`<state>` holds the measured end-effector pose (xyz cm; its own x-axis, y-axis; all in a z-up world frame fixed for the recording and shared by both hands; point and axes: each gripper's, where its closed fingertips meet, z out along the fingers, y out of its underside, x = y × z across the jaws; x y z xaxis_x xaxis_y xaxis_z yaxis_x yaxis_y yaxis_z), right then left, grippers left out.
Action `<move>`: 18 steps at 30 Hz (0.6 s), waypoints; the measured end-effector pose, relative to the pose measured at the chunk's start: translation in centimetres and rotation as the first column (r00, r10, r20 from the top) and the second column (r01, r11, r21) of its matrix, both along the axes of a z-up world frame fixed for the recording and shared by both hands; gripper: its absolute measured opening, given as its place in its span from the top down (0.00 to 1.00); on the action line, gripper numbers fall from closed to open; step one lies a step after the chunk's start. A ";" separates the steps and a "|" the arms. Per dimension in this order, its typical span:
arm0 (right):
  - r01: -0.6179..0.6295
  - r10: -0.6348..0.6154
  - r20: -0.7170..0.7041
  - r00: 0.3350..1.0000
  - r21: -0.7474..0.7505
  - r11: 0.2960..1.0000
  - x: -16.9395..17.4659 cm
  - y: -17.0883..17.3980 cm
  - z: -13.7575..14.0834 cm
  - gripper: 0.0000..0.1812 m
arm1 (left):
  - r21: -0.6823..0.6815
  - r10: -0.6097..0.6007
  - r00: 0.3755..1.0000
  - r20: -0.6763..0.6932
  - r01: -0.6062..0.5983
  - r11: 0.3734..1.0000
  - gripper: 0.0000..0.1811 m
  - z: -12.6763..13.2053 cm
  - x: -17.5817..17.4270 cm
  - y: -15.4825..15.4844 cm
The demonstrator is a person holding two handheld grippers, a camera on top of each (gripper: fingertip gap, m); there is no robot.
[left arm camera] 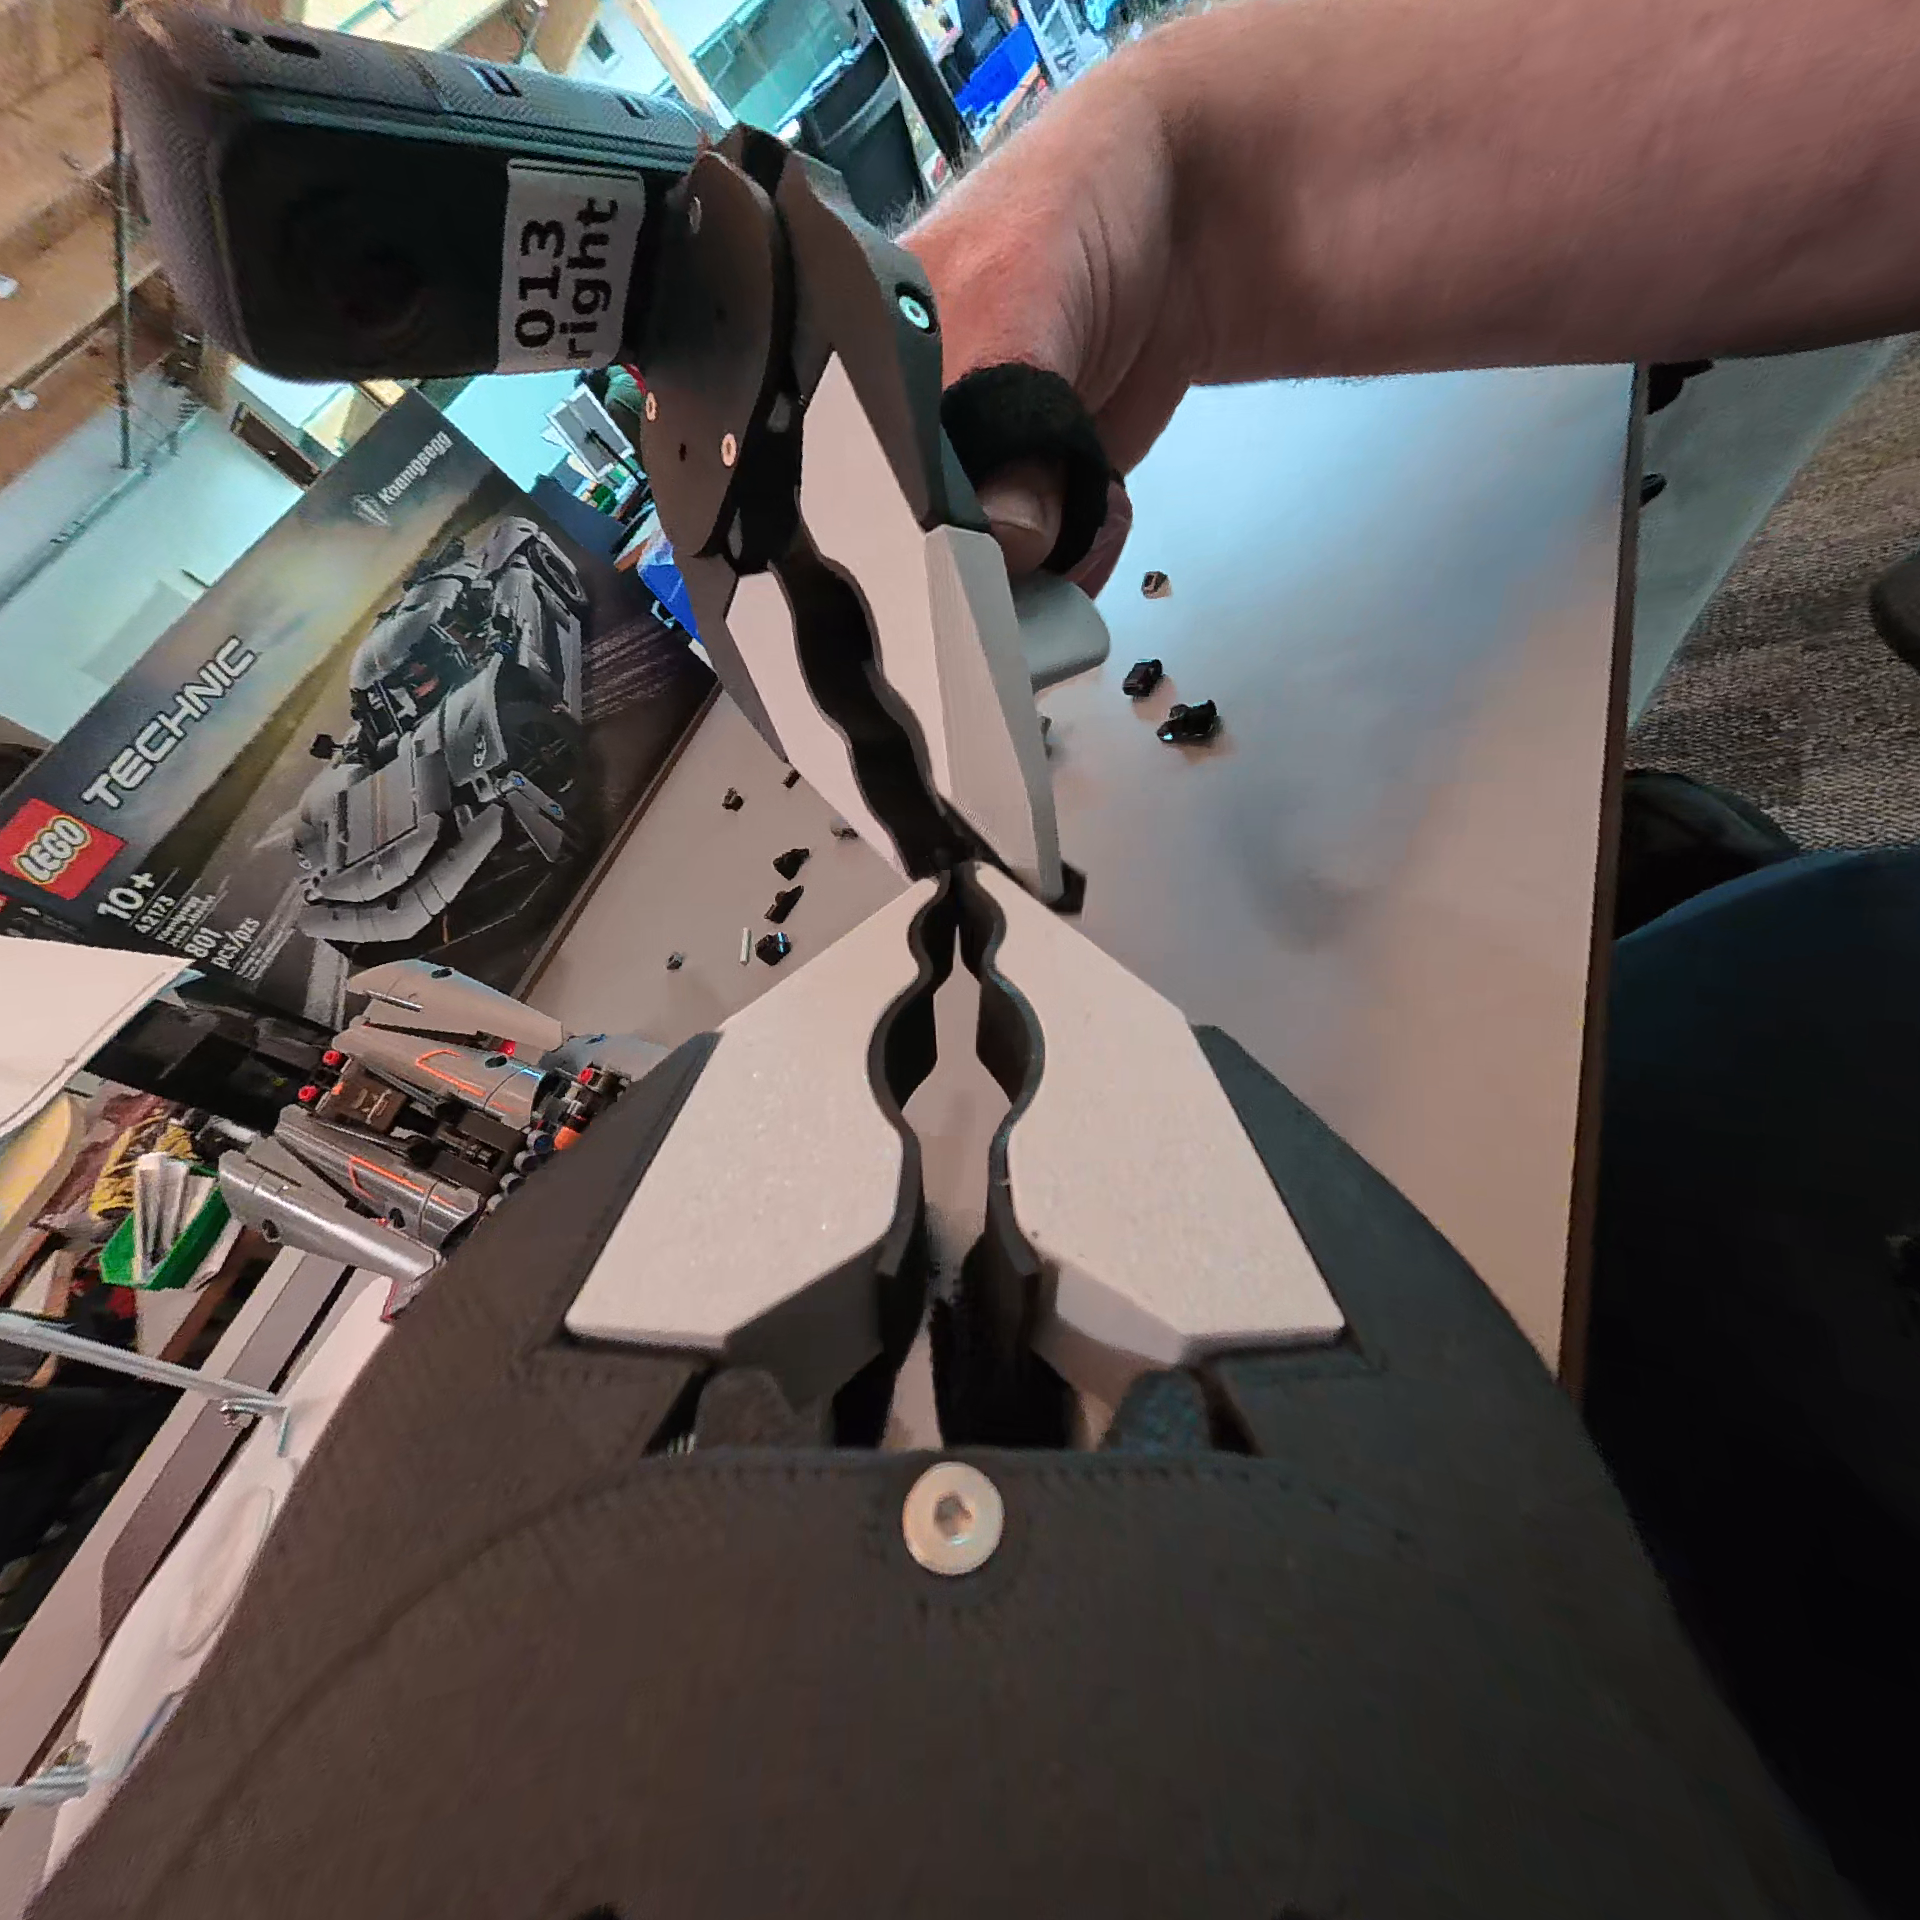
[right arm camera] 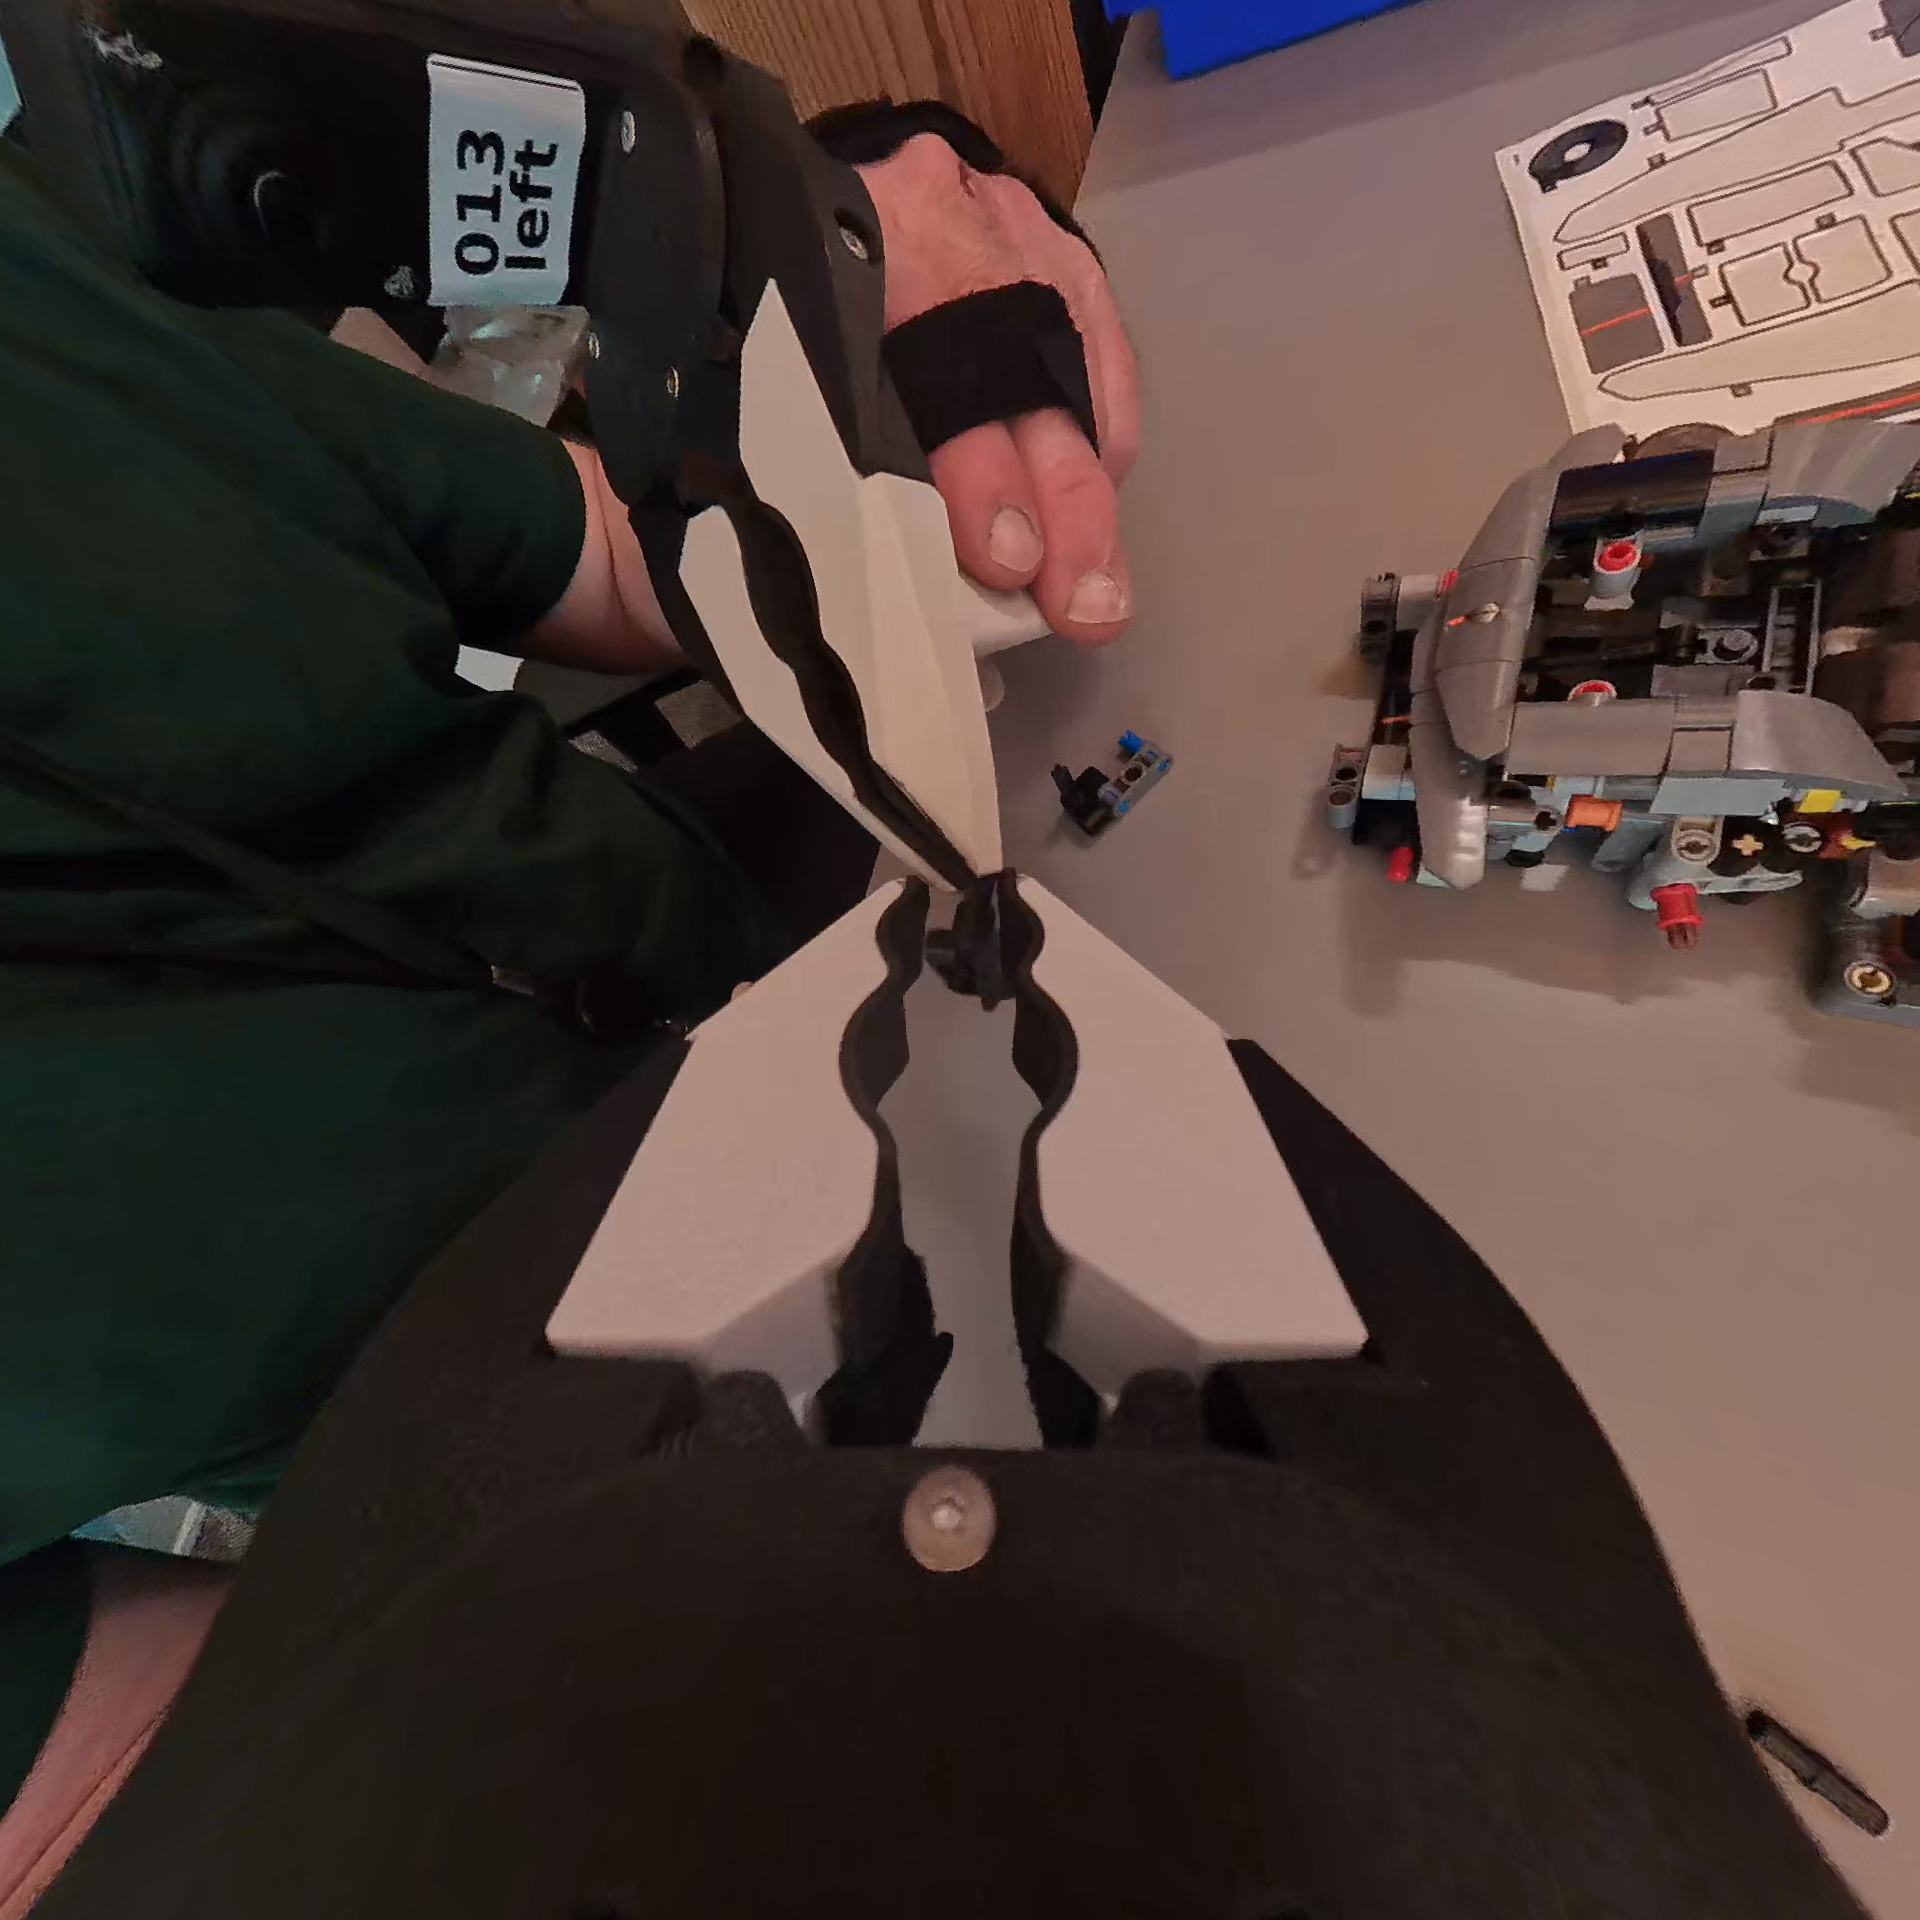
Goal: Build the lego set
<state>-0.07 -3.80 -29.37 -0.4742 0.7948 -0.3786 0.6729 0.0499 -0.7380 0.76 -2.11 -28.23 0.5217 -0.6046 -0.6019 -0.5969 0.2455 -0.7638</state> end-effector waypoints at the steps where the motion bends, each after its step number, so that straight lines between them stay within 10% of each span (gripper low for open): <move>1: 0.005 -0.005 -0.009 1.000 0.001 1.000 -0.1 0.1 0.1 0.93 | -0.001 0.003 1.000 0.008 -0.003 1.000 1.00 0.1 0.0 0.1; 10: 0.058 -0.056 -0.073 0.996 0.016 0.998 -0.5 1.3 0.7 0.97 | 0.004 0.041 0.999 0.032 -0.041 0.999 1.00 0.4 -0.6 0.9; 18: 0.204 -0.210 0.010 0.978 0.198 0.959 2.7 2.4 -2.1 0.80 | -0.092 0.078 0.997 0.029 -0.075 0.993 1.00 -1.6 -2.0 0.8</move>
